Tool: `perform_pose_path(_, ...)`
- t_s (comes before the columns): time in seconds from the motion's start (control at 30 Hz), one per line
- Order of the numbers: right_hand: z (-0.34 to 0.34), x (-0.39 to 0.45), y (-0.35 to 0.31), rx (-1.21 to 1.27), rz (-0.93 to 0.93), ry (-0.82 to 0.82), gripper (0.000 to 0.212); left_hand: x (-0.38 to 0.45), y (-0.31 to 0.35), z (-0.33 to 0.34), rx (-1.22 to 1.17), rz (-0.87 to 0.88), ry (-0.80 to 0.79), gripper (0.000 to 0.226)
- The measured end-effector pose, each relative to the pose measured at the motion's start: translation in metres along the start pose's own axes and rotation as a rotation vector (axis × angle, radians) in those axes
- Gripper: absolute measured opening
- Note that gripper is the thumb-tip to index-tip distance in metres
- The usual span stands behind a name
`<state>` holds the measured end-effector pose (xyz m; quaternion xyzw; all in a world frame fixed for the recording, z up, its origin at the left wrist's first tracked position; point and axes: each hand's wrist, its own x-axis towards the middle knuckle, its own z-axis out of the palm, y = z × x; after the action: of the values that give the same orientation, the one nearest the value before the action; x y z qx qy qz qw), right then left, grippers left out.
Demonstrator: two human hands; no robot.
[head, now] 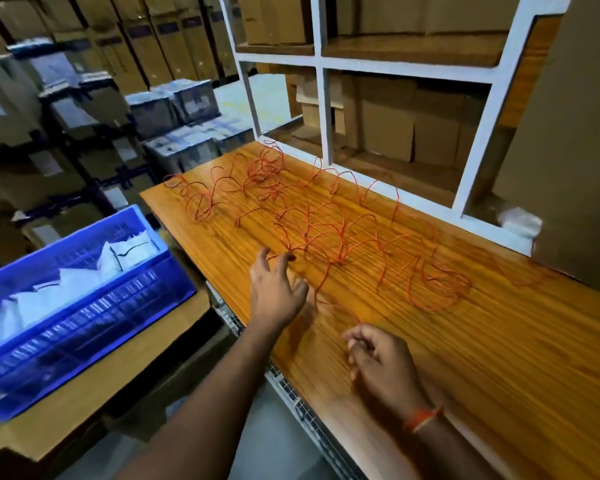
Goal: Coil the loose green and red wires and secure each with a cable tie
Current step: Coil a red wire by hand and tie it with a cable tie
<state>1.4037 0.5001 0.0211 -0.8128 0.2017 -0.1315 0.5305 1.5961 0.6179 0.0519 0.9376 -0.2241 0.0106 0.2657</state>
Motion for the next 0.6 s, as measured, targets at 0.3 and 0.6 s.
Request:
perform_pose_path(0.3, 0.006, 0.012, -0.008, 0.153, 0.067, 0.047, 0.028, 0.066, -0.021, 0.008, 0.134, -0.004, -0.357, 0.059)
perform_pose_path(0.6, 0.030, 0.021, -0.014, 0.157, 0.111, 0.263, 0.036, 0.041, -0.052, -0.015, -0.051, -0.061, -0.192, 0.013)
